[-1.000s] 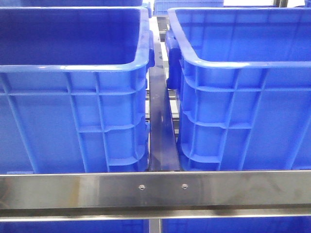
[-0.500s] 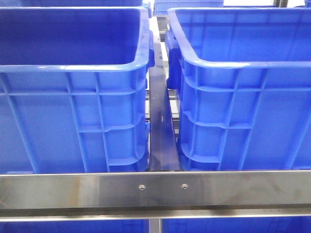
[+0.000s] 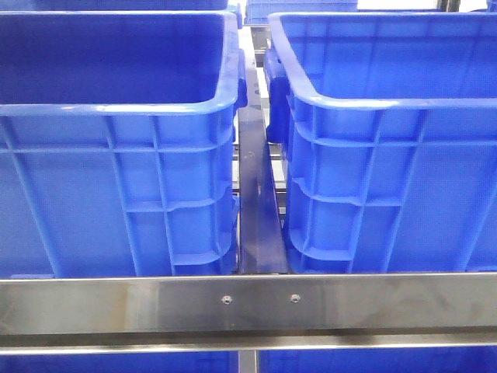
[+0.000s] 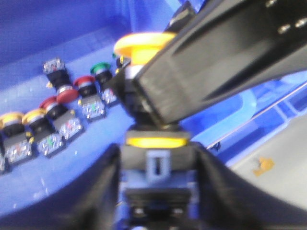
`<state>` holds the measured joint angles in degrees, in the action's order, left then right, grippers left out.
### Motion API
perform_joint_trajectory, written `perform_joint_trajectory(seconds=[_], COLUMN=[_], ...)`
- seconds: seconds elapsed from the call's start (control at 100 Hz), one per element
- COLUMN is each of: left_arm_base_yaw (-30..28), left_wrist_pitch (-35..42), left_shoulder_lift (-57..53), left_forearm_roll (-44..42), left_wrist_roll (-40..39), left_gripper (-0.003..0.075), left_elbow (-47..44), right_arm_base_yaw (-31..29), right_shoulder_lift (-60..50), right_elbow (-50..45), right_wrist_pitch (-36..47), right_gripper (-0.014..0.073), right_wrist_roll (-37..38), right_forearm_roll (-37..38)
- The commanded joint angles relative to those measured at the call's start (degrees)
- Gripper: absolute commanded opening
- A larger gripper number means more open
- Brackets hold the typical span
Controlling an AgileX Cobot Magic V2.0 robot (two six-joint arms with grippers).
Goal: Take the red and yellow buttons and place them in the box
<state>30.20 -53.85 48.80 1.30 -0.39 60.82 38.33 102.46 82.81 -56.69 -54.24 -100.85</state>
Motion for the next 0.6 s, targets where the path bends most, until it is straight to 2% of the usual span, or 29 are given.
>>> perform_joint_trajectory(seconds=[0.0,0.03,0.08,0.34,0.59], left_arm_base_yaw=[0.38,0.38,0.38,-0.12,-5.90], left_wrist_pitch=[3.81,4.14,4.97,6.50,7.31], left_shoulder_lift=[-0.32,-0.32,-0.32,-0.86,-6.08], left_forearm_roll=[0.30,0.03,-0.43,-3.11,-7.72], left_wrist_roll=[-0.12,-0.12,-0.12,-1.68,-4.69], left_gripper=[0.0582,0.0627,0.0656,0.0638,0.0638], left_elbow=[1.60,1.60,1.60,1.60,1.60], right_arm_base_yaw=[-0.01,-0.01,-0.01,-1.40,-6.95], right_shoulder_lift=[-2.91,-2.91,-2.91,-2.91,-2.91], right_elbow=[1.99,1.99,1.99,1.99,1.87], right_wrist_pitch=[-2.36,-2.03,-1.26,4.60,4.56], right_gripper=[0.0057,0.0057,0.0057,0.0057,0.0057], right_wrist_roll=[-0.46,-0.46,-0.46,-0.50,-0.50], right_forearm_roll=[-4.97,-4.97,-4.97,-3.50,-3.40])
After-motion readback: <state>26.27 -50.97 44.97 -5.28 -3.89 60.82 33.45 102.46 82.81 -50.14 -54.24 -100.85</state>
